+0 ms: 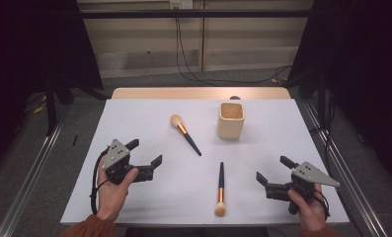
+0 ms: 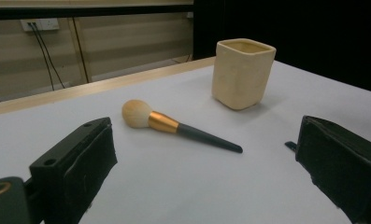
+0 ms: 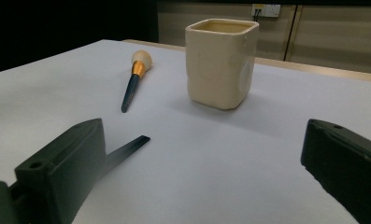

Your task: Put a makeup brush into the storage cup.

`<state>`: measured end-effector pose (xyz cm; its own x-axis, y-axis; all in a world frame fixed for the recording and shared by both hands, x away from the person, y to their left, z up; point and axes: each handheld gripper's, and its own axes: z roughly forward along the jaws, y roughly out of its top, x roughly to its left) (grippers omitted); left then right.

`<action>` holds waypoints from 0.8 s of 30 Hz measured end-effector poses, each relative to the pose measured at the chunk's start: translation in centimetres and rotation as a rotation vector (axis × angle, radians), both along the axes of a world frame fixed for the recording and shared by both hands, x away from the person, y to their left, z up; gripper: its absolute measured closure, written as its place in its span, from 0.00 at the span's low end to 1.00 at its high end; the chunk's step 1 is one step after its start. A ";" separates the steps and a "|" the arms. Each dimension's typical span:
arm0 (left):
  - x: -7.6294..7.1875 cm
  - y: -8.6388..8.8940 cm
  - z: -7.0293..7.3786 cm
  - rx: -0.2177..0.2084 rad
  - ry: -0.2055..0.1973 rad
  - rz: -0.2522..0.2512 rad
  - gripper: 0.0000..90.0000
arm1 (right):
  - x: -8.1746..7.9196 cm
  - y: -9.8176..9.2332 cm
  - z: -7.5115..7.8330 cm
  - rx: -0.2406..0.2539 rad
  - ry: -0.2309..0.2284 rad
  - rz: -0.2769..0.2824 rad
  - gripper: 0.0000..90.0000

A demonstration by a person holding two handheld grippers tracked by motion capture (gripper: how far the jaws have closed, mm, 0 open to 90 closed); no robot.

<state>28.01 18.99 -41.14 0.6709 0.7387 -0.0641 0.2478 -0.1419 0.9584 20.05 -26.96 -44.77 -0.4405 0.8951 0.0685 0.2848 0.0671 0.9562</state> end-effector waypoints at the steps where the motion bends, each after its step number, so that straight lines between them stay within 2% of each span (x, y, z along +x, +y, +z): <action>1: 0.3 -0.1 0.0 0.000 0.003 0.001 0.05 | 0.0 0.0 0.0 -0.001 0.000 0.000 0.00; 5: 1.5 -0.3 -0.2 0.007 -0.013 0.041 0.05 | 0.0 0.0 0.0 -0.002 0.000 0.000 0.00; 7: 2.0 -0.3 -0.3 -0.007 -0.001 0.047 0.05 | 0.0 0.0 0.0 -0.002 0.003 0.002 0.00; 10: 2.5 -0.4 -0.4 0.000 0.000 0.054 0.04 | 0.0 0.0 0.0 -0.008 0.003 0.006 0.00; 14: 3.2 -0.9 -0.3 0.012 0.000 0.049 0.04 | 0.0 0.0 0.0 -0.003 0.001 0.001 0.00; 16: 3.5 -1.3 -0.1 0.023 0.012 0.032 0.04 | 0.0 0.0 0.0 -0.004 0.002 0.002 0.00; 17: 3.7 -1.7 0.0 0.043 0.032 0.021 0.04 | 0.0 0.0 0.0 -0.007 0.002 0.005 0.00; 22: 4.6 -2.9 0.3 0.045 0.028 0.006 0.04 | 0.0 0.0 0.0 -0.014 0.000 0.007 0.00; 23: 4.8 -3.2 0.4 0.058 0.022 0.003 0.04 | 0.0 0.0 0.0 -0.012 0.002 0.007 0.00; 24: 5.2 -3.6 0.5 0.049 0.021 0.003 0.04 | 0.0 0.0 -0.1 -0.012 0.002 0.005 0.00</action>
